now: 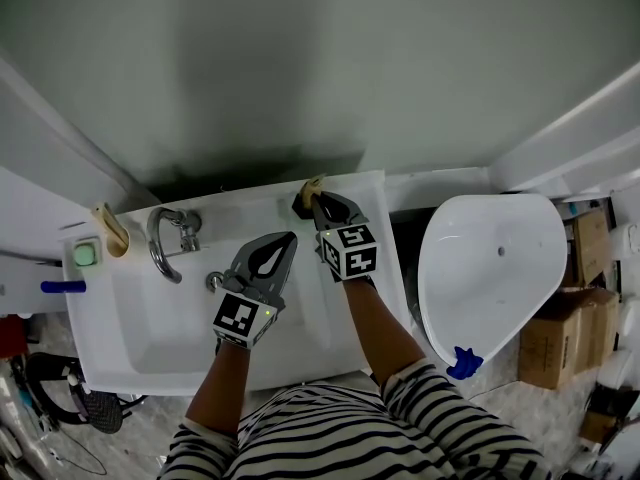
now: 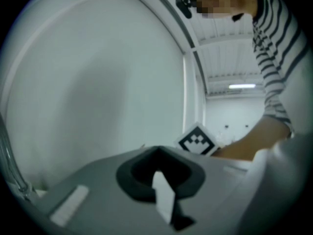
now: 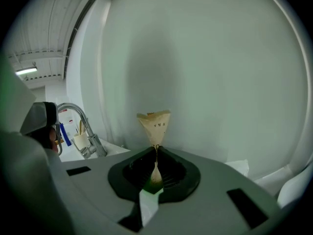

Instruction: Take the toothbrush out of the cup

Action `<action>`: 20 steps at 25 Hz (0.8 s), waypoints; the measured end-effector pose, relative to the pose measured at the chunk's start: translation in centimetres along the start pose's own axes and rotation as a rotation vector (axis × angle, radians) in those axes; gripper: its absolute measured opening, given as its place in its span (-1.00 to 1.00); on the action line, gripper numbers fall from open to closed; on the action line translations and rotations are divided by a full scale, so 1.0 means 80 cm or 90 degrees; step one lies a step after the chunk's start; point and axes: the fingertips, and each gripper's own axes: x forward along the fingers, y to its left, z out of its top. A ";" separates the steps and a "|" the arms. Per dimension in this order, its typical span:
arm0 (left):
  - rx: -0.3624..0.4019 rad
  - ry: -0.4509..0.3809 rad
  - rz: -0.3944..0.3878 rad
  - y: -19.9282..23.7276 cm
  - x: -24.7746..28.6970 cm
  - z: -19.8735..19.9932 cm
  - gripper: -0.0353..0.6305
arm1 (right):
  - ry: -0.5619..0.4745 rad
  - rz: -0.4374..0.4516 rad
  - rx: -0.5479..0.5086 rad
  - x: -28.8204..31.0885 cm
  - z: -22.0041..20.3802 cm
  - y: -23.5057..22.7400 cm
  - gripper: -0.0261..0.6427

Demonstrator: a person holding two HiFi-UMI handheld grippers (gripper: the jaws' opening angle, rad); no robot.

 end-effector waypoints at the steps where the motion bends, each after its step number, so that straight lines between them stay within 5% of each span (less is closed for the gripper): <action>1: 0.000 0.002 0.000 0.000 0.000 0.000 -0.87 | -0.004 0.001 0.000 -0.001 0.002 0.000 -0.86; 20: -0.001 -0.046 -0.002 -0.014 -0.010 0.039 -0.87 | -0.117 0.003 -0.019 -0.078 0.081 0.007 -0.89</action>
